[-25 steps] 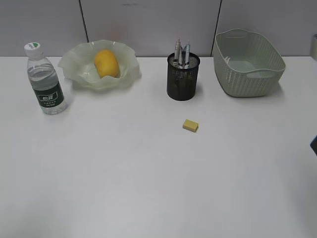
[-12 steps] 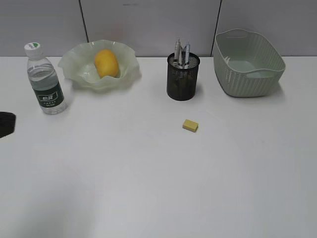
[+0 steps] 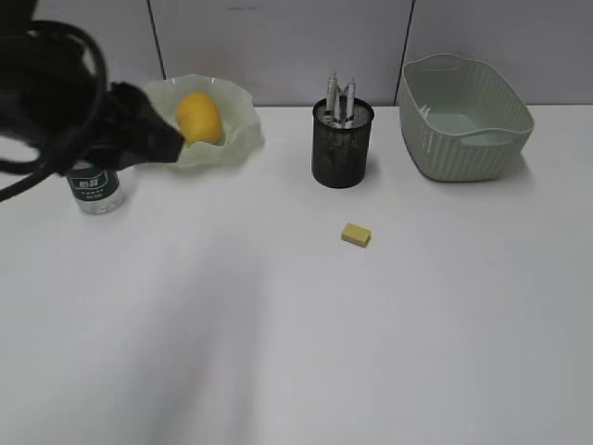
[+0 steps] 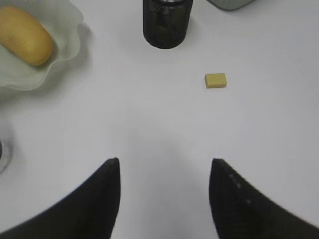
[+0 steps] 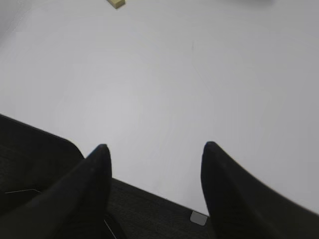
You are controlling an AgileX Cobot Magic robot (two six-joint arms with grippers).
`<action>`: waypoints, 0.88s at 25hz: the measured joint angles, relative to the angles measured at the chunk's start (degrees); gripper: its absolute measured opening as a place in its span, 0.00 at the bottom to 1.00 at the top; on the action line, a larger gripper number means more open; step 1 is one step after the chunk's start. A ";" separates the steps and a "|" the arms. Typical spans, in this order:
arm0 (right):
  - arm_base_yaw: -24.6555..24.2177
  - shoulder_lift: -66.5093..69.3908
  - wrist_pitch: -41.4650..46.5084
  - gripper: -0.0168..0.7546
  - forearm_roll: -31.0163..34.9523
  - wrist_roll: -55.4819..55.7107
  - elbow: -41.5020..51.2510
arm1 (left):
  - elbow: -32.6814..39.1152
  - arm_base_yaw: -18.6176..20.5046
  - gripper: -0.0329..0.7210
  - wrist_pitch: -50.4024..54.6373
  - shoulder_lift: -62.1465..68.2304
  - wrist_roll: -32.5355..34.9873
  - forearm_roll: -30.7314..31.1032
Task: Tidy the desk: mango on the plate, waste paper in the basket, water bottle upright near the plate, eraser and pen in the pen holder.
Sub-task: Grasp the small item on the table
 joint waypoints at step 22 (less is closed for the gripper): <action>0.00 0.00 -0.24 0.62 -0.07 0.00 0.22 | -45.50 -10.34 0.62 17.95 45.76 -5.40 0.29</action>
